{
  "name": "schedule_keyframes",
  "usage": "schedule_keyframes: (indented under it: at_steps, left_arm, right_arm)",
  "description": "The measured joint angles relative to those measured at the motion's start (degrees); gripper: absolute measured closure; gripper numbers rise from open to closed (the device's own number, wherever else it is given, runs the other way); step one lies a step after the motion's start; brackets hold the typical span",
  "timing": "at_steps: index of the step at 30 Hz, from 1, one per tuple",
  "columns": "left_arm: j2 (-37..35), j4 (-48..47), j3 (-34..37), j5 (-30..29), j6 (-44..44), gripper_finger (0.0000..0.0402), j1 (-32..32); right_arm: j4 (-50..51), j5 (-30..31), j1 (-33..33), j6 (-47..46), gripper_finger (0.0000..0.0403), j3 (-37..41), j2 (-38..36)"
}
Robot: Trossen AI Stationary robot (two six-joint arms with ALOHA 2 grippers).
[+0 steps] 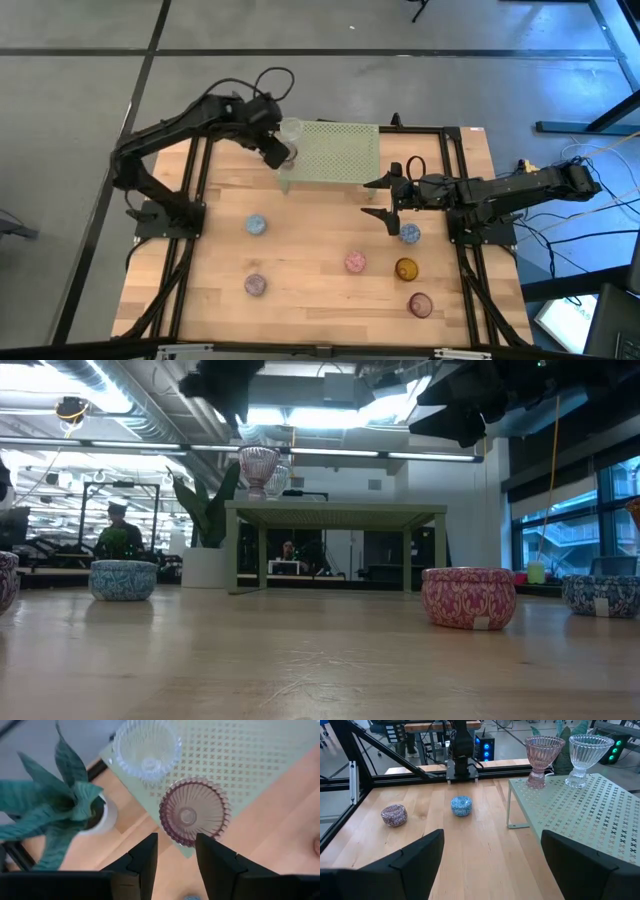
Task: Pick & Place candle stick holders
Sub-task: Put the orange glass candle holder on the shelf
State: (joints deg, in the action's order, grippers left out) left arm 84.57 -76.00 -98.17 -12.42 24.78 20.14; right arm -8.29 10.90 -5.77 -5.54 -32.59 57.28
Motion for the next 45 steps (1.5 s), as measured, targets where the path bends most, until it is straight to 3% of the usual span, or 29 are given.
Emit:
schedule_keyframes:
  at_steps: [7,15,20,23,29,36,41,45]
  left_arm:
    - [-5.2,0.1,0.0,-8.0,-5.3,0.0272,-7.9]
    - [-7.0,0.4,1.2,-16.7,-7.0,0.0272,-25.3]
    - [-7.3,2.3,8.7,-24.3,-3.9,0.0272,-36.3]
    - [-7.3,4.4,15.0,-27.7,-0.2,0.0272,-42.1]
    - [-7.3,13.9,27.0,-28.6,6.3,0.0272,-50.8]
    - [-7.3,22.9,35.7,-33.5,13.6,0.0272,-57.1]
    - [-7.3,29.2,40.7,-34.5,16.6,0.0272,-58.5]
    - [-7.3,37.9,44.7,-33.0,14.1,0.0272,-57.8]
  right_arm:
    - [0.0,0.0,0.0,0.0,0.0066,0.0,0.0]
    - [0.0,0.0,0.0,-0.3,0.0066,0.0,0.0]
    - [0.0,-0.4,0.0,-2.0,0.0066,0.0,0.0]
    - [0.1,-4.1,0.0,-1.9,0.0066,0.0,0.0]
    - [0.4,-12.0,-0.4,-1.9,0.0066,0.0,0.0]
    - [15.9,-11.0,-4.6,1.5,0.0066,-7.1,0.0]
    - [28.6,-9.6,-7.5,-3.7,0.0066,-14.0,1.0]
    - [39.9,-10.9,-10.5,-11.2,0.0066,-17.4,3.3]
